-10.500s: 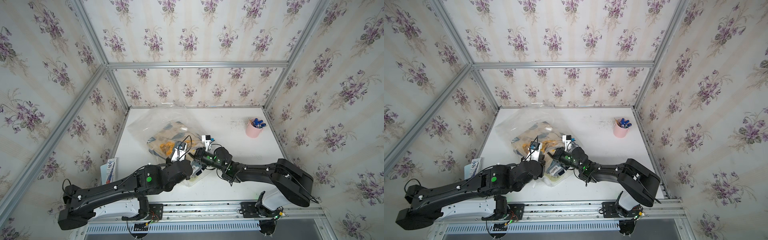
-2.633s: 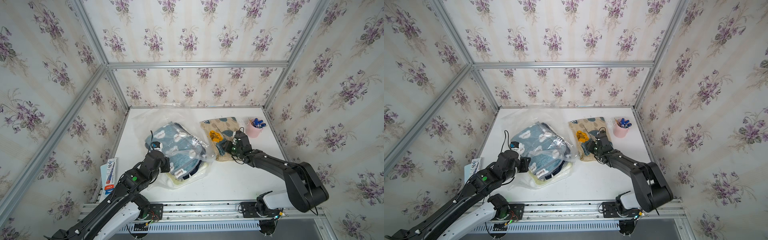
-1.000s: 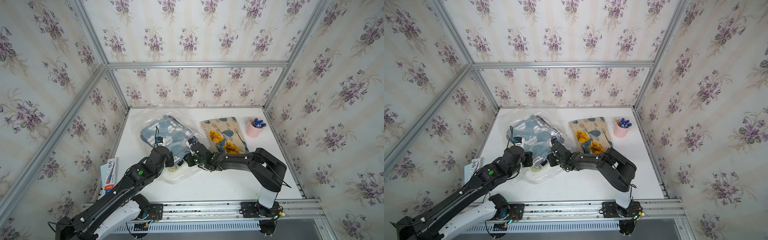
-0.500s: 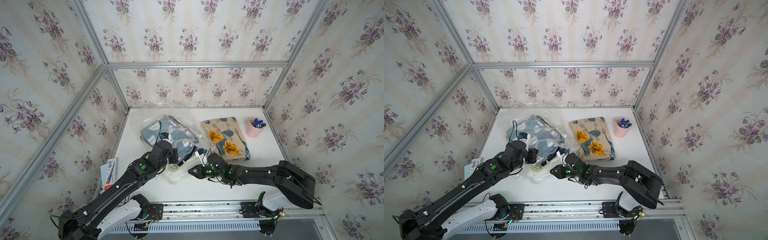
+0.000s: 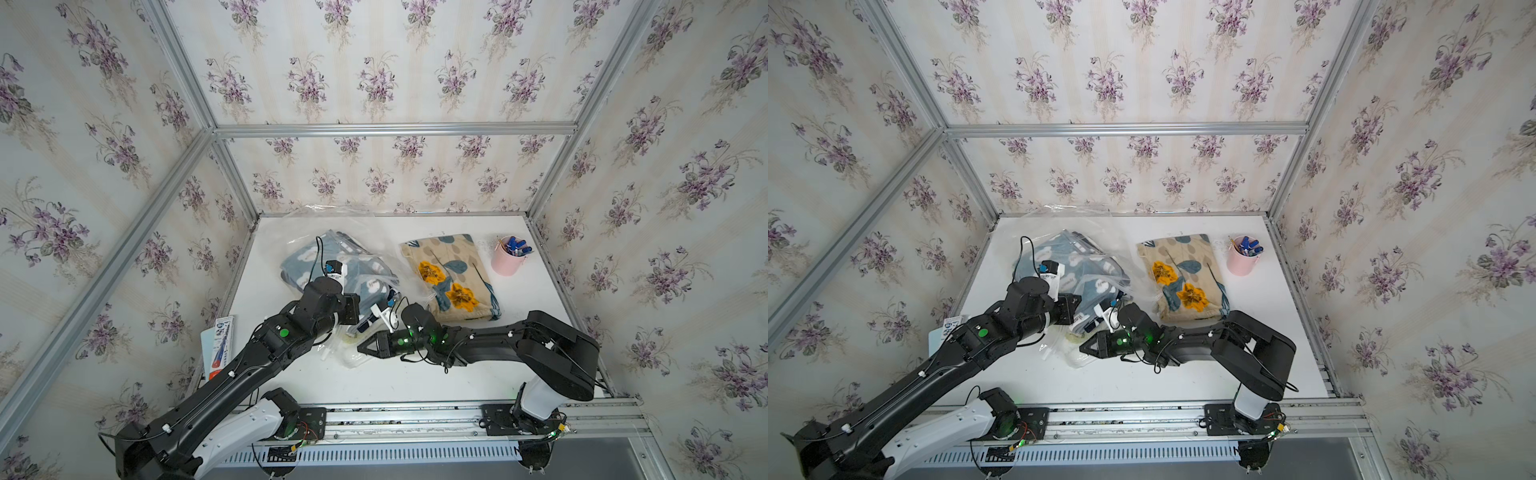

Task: Take the blanket out of the vacuum bag
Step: Take out the blanket from the vacuum bag.

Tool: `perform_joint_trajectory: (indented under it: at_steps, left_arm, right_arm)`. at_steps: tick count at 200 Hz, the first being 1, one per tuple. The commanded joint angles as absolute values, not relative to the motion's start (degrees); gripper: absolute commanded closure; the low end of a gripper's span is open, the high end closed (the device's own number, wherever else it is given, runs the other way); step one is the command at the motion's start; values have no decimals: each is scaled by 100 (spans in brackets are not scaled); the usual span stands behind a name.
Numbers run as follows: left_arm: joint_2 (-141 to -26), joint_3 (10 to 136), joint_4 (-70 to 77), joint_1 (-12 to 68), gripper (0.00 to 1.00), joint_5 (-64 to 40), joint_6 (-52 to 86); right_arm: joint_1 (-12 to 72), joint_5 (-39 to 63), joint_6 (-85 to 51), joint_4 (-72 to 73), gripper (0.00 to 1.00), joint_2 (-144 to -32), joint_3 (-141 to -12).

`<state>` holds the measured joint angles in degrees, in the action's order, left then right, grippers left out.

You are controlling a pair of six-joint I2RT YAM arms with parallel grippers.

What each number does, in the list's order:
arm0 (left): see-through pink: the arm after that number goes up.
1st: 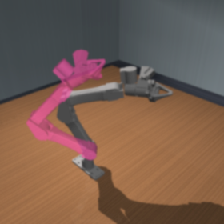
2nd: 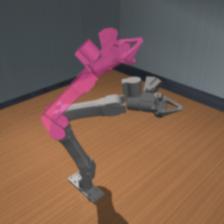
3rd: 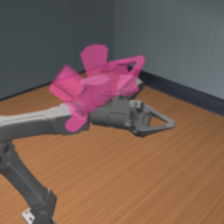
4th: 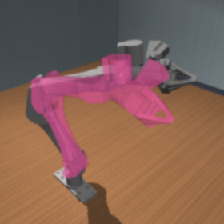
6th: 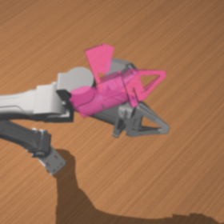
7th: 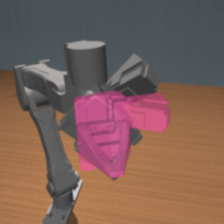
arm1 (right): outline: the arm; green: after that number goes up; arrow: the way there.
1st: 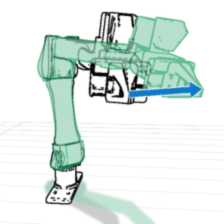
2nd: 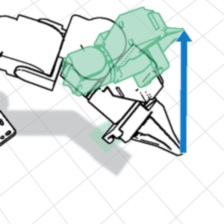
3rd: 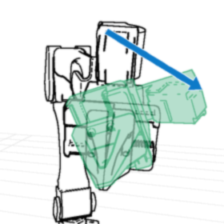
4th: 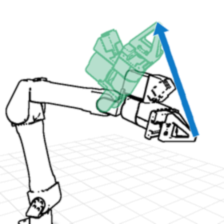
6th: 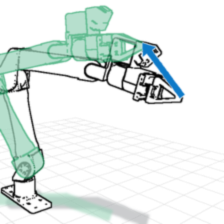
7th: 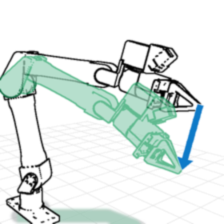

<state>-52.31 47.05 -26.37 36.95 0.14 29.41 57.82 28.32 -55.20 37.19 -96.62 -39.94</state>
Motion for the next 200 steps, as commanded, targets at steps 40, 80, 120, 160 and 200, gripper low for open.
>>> perform_joint_trajectory:
  at_steps: [40, 80, 120, 160, 200]
  left_arm:
    - [-5055, 4632, -2496, 3709, 92, -148, 2845]
    - [-5063, 4553, -2422, 3709, 91, -185, 2848]
    - [-5083, 4518, -2382, 3717, 91, -197, 2854]
    - [-5019, 4475, -2416, 3716, 90, -170, 2850]
    - [-4907, 4464, -2490, 3717, 89, -79, 2806]
  right_arm:
    - [5327, 2505, -7298, 5005, 54, -10225, -4092]
    - [5249, 2229, -7476, 5143, 53, -10253, -4129]
    - [5251, 2173, -7593, 5323, 54, -10301, -4089]
    - [5264, 2193, -7535, 5328, 55, -10194, -4084]
    - [5265, 2144, -7365, 5335, 54, -9881, -3740]
